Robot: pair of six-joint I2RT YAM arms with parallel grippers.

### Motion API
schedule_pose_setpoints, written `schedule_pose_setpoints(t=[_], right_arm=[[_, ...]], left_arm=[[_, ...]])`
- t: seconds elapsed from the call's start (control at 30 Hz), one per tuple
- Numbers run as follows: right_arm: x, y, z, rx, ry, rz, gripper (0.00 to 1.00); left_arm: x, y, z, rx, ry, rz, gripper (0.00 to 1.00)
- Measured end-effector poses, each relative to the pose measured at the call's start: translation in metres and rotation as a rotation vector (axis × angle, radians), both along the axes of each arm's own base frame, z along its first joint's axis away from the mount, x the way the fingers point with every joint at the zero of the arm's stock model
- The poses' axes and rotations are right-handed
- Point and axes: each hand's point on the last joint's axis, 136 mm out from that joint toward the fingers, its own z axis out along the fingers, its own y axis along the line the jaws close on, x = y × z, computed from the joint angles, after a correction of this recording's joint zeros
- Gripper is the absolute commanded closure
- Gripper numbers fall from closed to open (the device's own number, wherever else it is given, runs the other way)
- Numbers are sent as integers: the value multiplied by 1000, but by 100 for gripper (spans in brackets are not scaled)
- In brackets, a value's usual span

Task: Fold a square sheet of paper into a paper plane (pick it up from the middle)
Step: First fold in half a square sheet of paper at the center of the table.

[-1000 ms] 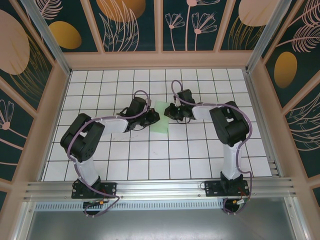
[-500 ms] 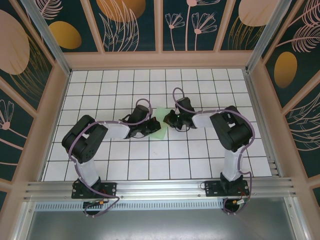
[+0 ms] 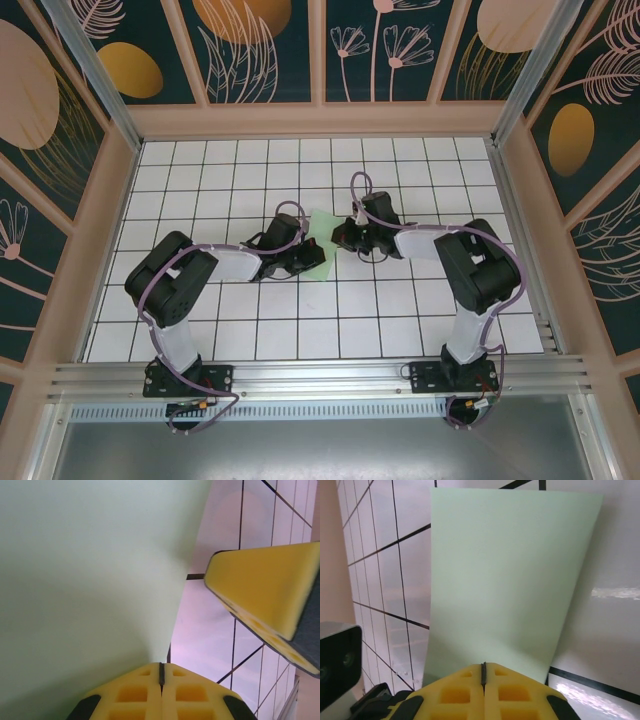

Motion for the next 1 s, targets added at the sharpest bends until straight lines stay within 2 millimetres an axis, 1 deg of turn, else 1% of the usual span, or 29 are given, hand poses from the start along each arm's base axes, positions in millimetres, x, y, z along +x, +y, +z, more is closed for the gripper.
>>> schedule_pose_setpoints(t=[0.17,0.27,0.4,0.7,1.0], right_arm=[[-6,2,-6,-1,15,39,100],[-11,1,-19,-16,48,53,100],[-16,-2,-32,-38,78,64,100],[-12,2,-31,-45,66,91,100],[-10,4,-32,-64,61,122,100]], left_arm=[[-1,-7,5,-23,2,-21,100],[-1,-12,4,-29,7,-29,100],[-2,-13,-2,-24,25,-34,100],[-2,-9,-17,18,65,-14,100],[-2,-8,-19,29,74,-11,100]])
